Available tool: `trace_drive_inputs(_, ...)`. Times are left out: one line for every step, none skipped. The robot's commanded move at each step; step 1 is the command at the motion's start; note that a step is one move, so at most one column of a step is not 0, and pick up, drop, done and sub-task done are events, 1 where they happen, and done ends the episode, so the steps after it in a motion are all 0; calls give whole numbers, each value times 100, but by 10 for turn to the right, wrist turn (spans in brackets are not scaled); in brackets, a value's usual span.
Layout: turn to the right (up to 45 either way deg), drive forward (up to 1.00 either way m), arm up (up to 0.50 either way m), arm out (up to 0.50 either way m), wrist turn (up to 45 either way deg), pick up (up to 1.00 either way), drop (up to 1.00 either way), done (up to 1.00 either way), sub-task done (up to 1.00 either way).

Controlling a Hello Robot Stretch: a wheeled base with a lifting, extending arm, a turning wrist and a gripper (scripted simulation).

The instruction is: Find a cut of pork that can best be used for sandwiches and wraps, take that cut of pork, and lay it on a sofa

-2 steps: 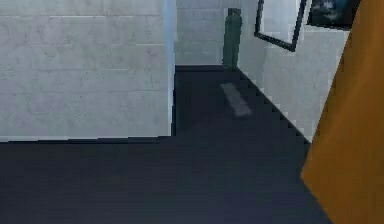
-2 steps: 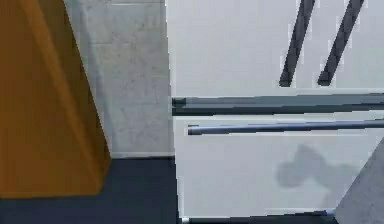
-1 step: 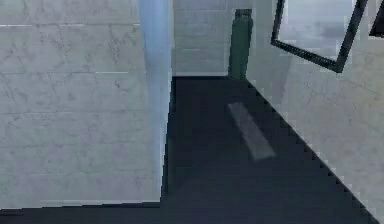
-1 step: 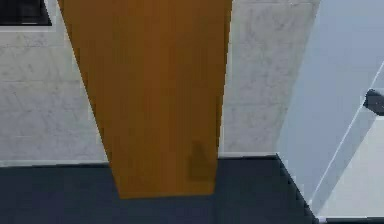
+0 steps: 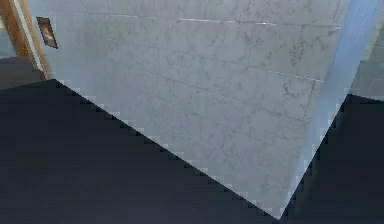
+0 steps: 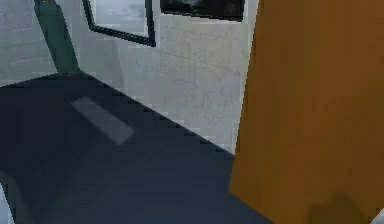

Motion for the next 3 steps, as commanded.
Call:
trace_drive_inputs(0,50,0,0,0,0,0,0,0)
trace_drive_inputs(-360,0,0,0,0,0,0,0,0)
trace_drive_inputs(0,90,0,0,0,0,0,0,0)
